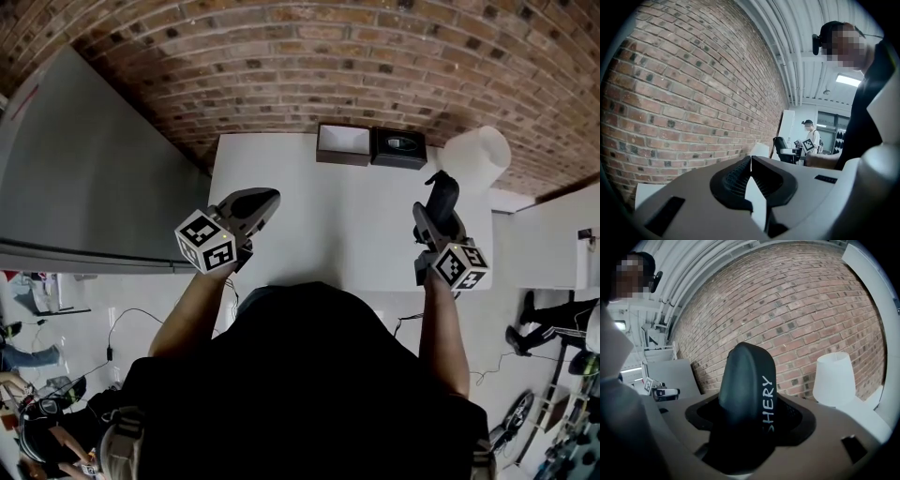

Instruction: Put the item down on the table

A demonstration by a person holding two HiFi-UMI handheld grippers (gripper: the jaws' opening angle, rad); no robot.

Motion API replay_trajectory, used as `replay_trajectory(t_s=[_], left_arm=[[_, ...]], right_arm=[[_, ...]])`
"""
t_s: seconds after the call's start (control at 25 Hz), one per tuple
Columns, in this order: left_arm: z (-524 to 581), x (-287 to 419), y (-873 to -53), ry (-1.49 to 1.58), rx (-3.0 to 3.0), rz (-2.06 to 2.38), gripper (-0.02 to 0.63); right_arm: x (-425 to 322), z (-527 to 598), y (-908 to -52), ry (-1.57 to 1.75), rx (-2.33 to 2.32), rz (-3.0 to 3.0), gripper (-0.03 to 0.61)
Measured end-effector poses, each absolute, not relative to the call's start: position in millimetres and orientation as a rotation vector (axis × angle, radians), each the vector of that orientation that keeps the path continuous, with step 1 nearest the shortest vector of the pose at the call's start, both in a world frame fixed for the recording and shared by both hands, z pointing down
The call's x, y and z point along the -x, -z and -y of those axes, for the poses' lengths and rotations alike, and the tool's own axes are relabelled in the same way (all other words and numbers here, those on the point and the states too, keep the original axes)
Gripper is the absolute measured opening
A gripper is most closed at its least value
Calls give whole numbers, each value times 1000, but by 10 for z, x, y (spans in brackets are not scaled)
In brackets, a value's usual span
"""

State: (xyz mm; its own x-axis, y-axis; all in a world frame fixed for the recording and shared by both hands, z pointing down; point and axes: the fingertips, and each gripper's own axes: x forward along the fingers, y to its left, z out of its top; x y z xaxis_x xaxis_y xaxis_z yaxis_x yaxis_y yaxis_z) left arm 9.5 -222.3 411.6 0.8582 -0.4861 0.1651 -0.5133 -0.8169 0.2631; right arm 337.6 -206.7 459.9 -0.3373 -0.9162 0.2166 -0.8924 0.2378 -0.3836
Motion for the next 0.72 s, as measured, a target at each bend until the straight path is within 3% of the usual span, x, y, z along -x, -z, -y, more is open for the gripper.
replay_trajectory(t_s=[0.72], left_arm=[[2405, 99, -4230, -141, -2708, 734, 23]], right_arm=[[-3326, 2272, -5197, 810, 1894, -2445, 344]])
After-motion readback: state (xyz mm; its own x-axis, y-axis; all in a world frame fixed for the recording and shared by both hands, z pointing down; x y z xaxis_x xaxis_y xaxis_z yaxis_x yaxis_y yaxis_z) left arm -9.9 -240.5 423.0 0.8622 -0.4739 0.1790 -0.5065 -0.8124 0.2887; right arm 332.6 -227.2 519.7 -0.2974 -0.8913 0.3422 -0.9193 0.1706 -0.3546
